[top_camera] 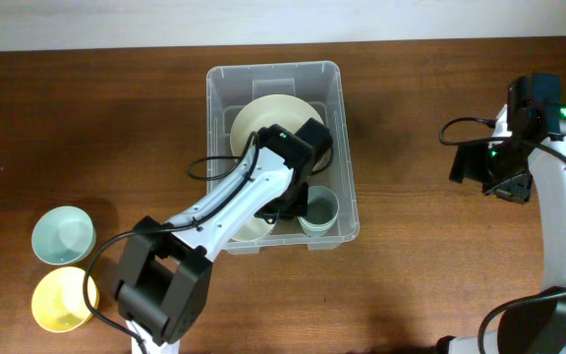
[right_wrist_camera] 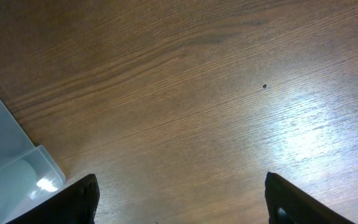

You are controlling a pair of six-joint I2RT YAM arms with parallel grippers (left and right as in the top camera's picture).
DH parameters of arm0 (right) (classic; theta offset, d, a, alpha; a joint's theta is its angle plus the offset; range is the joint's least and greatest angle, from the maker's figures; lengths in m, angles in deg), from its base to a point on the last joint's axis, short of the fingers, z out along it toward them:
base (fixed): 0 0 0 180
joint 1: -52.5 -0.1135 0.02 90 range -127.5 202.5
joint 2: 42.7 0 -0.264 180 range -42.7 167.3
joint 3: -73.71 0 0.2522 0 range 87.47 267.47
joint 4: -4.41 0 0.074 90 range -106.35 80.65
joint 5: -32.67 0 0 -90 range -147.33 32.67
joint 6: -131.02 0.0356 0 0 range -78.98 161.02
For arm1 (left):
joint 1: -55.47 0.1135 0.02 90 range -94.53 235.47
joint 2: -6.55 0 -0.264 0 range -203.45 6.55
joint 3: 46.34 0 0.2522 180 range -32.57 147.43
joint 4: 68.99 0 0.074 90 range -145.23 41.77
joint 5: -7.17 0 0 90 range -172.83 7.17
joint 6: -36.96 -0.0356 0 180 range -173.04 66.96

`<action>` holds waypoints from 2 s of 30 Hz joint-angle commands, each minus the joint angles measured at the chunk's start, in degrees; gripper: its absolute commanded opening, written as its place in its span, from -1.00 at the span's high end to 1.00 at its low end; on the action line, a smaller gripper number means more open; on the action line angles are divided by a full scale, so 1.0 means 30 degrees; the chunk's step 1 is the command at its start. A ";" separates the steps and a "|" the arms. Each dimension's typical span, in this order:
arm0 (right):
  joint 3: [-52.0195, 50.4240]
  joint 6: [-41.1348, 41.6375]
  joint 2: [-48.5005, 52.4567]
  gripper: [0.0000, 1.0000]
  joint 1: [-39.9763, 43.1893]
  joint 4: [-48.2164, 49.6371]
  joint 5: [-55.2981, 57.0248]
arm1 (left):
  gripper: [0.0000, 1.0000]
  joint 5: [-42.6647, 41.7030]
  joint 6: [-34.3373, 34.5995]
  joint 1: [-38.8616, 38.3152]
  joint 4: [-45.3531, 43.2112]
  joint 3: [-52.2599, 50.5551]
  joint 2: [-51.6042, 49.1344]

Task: Pack container
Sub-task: 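Place the white bowl into the bin's front-left corner, then return the left gripper and grasp the mint bowl rim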

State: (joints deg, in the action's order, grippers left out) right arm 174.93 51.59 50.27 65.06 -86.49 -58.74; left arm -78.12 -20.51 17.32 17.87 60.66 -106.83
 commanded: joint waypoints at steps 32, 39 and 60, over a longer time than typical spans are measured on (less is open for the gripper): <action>-0.0036 0.0051 0.0036 -0.61 -0.0051 -0.0058 0.0036 | -0.51 0.0189 -0.3031 2.0502 -0.1625 -0.2601 0.5690; -0.0029 0.0044 0.0029 -0.61 -0.0051 -0.0066 0.0044 | -0.51 0.0226 -0.3031 2.0771 -0.2674 -0.2951 0.1603; -0.0029 0.0044 0.0029 -0.61 -0.0051 -0.0058 0.0189 | 0.95 0.0204 -0.3031 2.0684 -0.4102 -0.2951 -0.0998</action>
State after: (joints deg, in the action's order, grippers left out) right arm 174.93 51.54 50.27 65.06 -86.69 -58.72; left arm -77.03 -29.56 79.39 5.92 52.00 -109.19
